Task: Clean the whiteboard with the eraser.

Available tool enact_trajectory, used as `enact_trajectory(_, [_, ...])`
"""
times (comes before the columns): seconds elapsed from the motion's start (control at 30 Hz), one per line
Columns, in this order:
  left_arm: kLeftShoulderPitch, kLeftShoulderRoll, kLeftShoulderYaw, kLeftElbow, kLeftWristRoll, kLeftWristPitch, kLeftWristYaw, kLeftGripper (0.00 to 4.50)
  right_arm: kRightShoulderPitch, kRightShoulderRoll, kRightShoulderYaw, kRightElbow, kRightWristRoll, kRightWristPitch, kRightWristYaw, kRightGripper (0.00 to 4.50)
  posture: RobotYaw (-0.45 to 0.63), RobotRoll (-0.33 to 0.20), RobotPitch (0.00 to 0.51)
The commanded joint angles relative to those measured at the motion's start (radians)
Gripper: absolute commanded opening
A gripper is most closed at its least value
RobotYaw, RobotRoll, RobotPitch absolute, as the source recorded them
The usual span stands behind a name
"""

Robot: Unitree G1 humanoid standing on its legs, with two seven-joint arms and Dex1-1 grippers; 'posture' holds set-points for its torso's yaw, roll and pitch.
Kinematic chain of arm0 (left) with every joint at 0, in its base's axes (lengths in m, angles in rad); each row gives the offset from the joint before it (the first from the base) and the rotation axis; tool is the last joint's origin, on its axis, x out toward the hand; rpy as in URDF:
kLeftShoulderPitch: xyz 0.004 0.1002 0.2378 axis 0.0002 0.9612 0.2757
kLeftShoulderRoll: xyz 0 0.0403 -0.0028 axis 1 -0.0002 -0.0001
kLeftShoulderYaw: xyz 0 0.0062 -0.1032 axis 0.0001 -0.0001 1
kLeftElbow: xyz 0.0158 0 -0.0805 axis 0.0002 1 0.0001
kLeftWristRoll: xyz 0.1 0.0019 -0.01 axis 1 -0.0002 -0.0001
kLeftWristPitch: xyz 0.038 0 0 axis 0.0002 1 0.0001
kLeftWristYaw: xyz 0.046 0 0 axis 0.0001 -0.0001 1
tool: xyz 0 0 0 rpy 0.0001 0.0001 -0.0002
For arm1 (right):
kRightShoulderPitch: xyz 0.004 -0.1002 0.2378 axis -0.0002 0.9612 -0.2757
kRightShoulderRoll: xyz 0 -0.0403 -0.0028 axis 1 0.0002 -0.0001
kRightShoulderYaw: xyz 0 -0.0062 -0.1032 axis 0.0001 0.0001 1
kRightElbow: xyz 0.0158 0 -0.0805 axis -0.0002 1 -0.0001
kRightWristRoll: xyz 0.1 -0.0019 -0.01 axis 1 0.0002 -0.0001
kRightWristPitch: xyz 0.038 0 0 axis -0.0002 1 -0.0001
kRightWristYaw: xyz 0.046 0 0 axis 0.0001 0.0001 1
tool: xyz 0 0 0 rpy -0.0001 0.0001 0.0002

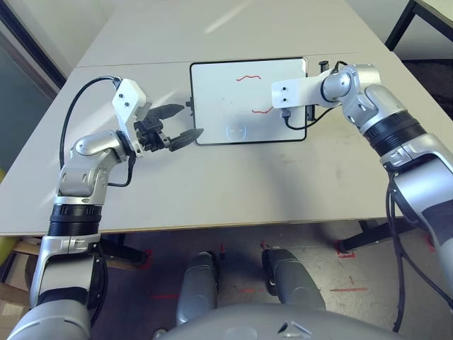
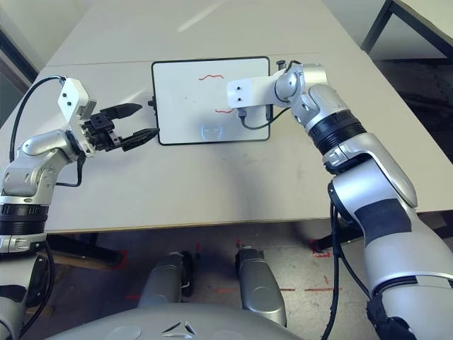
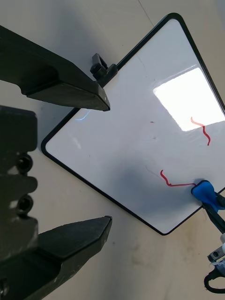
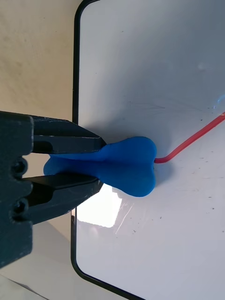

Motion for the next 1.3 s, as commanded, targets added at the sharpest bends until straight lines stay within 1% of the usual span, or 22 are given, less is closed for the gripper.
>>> enact_trajectory(0.03, [0.013, 0.005, 0.011, -0.021, -0.003, 0.012, 0.007, 4.5, -0.005, 0.025, 0.008, 0.017, -0.013, -0.008, 0.011, 0.39, -0.11, 0.0, 0.125])
enact_trajectory(0.5, [0.019, -0.002, 0.011, -0.032, -0.008, 0.013, 0.021, 4.5, -0.002, 0.1, 0.034, -0.003, -0.06, -0.021, 0.005, 0.39, -0.09, 0.0, 0.12])
enact_trajectory(0.73, [0.021, -0.003, 0.012, -0.033, -0.009, 0.012, 0.024, 4.5, 0.023, 0.114, 0.039, -0.042, -0.079, -0.025, 0.016, 0.39, -0.09, 0.0, 0.118])
enact_trajectory(1.3, [0.002, -0.001, 0.006, -0.002, -0.005, -0.004, 0.006, 4.5, 0.068, -0.006, 0.021, -0.051, -0.101, -0.028, 0.033, 0.39, -0.11, 0.0, 0.113])
